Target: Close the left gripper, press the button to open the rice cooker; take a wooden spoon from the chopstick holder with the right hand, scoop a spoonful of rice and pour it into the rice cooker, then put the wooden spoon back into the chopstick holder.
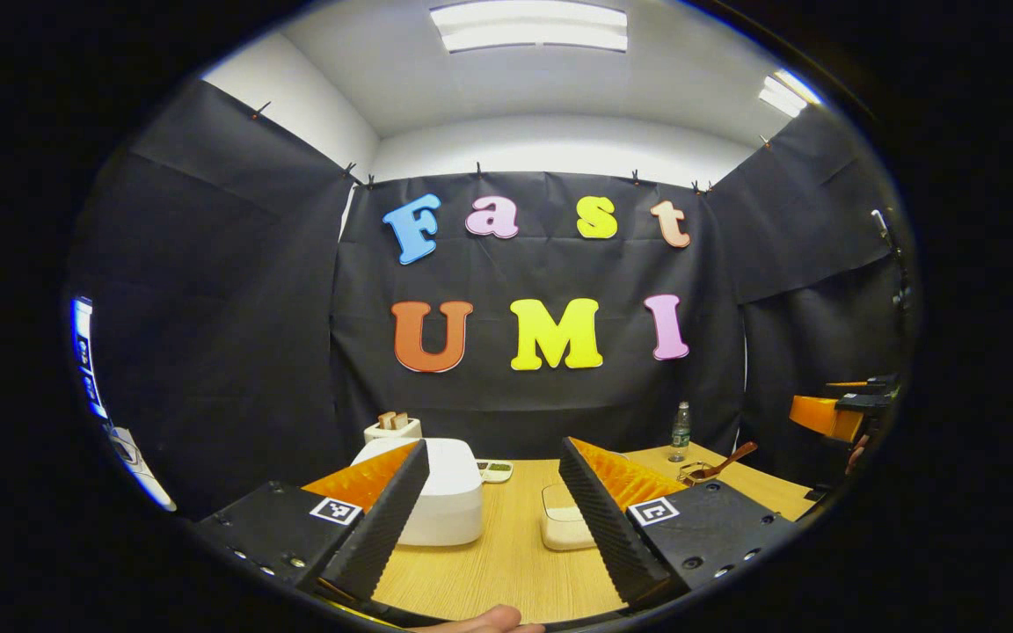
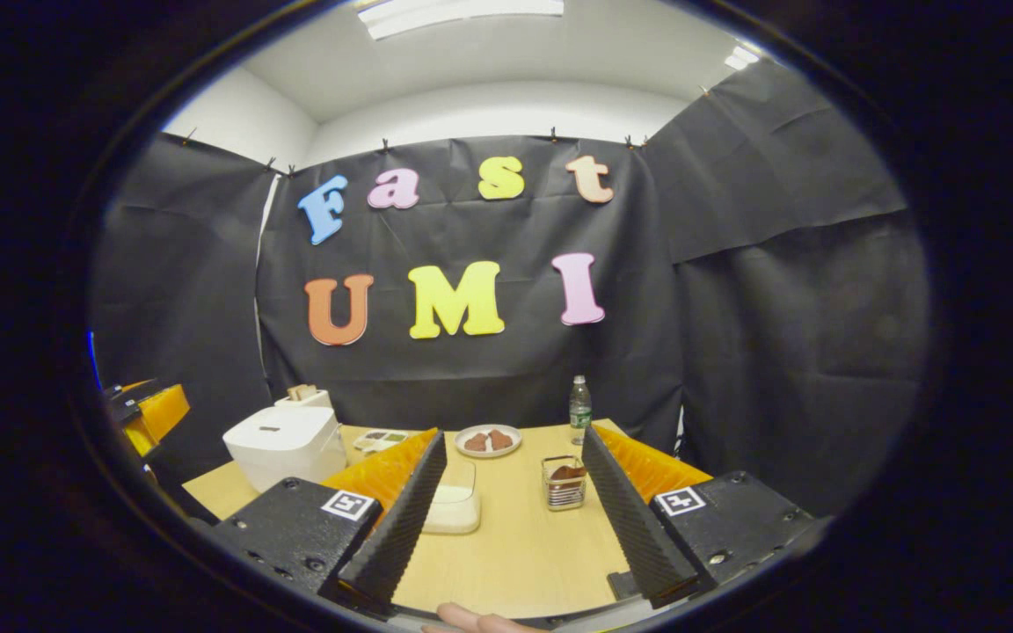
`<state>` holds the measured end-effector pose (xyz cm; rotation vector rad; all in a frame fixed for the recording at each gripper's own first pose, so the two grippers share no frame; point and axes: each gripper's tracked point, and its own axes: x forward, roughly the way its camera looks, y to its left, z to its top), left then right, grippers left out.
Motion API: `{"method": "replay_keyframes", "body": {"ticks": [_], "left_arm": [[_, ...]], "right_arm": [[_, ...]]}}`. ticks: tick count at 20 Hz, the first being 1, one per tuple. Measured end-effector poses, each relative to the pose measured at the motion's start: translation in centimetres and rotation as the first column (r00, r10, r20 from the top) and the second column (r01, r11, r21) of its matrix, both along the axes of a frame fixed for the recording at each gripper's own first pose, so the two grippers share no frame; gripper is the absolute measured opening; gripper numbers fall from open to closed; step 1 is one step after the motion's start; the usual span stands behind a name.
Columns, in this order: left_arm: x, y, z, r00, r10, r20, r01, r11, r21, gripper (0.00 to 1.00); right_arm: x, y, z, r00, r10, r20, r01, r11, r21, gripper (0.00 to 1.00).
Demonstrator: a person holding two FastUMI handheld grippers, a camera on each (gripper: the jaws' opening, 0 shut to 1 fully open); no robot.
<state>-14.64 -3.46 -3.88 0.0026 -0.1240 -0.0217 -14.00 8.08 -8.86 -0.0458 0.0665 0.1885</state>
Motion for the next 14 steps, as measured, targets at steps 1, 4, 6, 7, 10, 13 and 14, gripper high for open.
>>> {"method": "replay_keyframes", "body": {"ticks": [1,4,6,7,10,13,14], "left_arm": [[0.1,-0.2,-0.1,1.000,-0.006,-0.002,0.006,1.000,-0.005,0.95],[0.4,-0.1,-1.4,1.000,-0.007,-0.029,0.006,1.000,-0.004,0.95],[0.7,-0.2,-1.8,0.999,-0.003,-0.045,0.003,1.000,0.000,0.95],[0.8,-0.5,-1.9,0.999,-0.008,-0.048,0.008,1.000,0.002,0.95],[0.8,-1.4,-2.3,0.998,-0.033,-0.060,0.034,0.999,0.008,0.95],[1.0,-1.9,-2.2,0.997,-0.044,-0.057,0.045,0.999,0.017,0.95],[0.9,-1.9,-2.2,0.998,-0.044,-0.053,0.045,0.999,0.018,0.95]], "right_arm": [[-0.3,0.0,0.3,1.000,0.003,0.005,-0.003,1.000,0.000,1.00],[-0.8,-1.0,1.3,1.000,0.003,0.018,-0.003,1.000,-0.005,1.00],[-1.0,-1.5,1.5,1.000,-0.004,0.027,0.004,1.000,-0.011,1.00],[-1.2,-1.7,1.7,0.999,-0.006,0.032,0.006,1.000,-0.013,1.00],[-1.4,-2.1,2.2,0.999,-0.009,0.049,0.011,1.000,-0.023,1.00],[-1.3,-2.2,1.7,0.999,-0.008,0.039,0.009,1.000,-0.019,0.94],[-1.2,-2.4,1.4,0.999,-0.010,0.031,0.010,1.000,-0.012,0.95]]}}
